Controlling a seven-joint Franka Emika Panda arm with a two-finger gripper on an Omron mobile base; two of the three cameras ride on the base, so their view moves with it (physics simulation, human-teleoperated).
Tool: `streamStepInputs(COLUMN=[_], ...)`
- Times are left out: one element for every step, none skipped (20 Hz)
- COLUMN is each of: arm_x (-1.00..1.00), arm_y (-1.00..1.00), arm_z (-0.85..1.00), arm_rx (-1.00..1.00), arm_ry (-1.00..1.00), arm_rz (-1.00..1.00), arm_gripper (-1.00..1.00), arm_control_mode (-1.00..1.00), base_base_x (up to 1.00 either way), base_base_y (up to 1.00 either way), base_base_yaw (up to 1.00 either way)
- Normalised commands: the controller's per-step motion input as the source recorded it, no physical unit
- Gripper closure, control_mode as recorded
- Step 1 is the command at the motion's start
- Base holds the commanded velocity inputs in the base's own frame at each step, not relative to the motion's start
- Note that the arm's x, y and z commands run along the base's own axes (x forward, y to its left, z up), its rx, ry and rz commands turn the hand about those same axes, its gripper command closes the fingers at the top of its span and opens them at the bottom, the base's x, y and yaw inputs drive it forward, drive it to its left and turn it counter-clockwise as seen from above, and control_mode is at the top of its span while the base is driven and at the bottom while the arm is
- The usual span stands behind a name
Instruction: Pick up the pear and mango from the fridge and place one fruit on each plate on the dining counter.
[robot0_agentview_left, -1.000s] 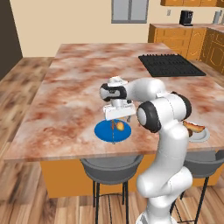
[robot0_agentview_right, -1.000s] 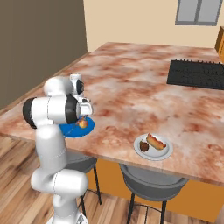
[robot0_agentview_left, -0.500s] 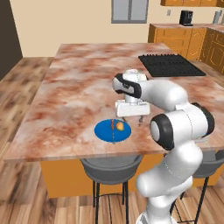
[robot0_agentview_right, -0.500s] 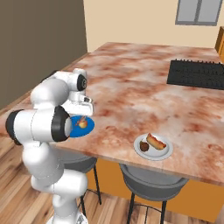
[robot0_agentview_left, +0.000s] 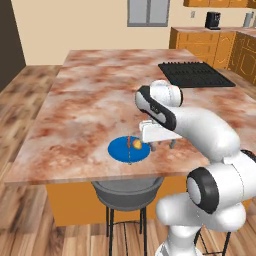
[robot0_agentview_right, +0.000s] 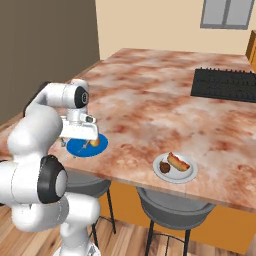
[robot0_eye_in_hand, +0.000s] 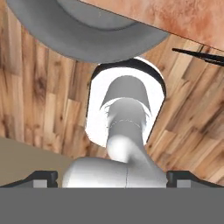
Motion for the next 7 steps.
streamStepInputs(arm_x=[-0.41, -0.23, -0.28, -0.44, -0.54, -0.62, -0.61], arm_y=[-0.14, -0.17, -0.14, -0.04, 0.0, -0.02, -0.06], arm_z=[0.12, 0.14, 0.2, 0.31, 0.41, 0.44, 0.41], arm_rx=[-0.01, -0.01, 0.0, 0.0, 0.0, 0.0, 0.0], arm_ry=[-0.08, -0.13, -0.17, -0.17, -0.17, -0.21, -0.22], arm_rz=[0.03, 0.01, 0.0, 0.0, 0.0, 0.0, 0.0], arm_gripper=[-1.0, -1.0, -1.0, -1.0, -1.0, -1.0, -1.0], arm_control_mode=[-1.0, -1.0, -1.0, -1.0, -1.0, -1.0, -1.0], base_base_x=[0.0, 0.0, 0.0, 0.0, 0.0, 0.0, 0.0], base_base_y=[0.0, 0.0, 0.0, 0.0, 0.0, 0.0, 0.0], base_base_yaw=[0.0, 0.0, 0.0, 0.0, 0.0, 0.0, 0.0])
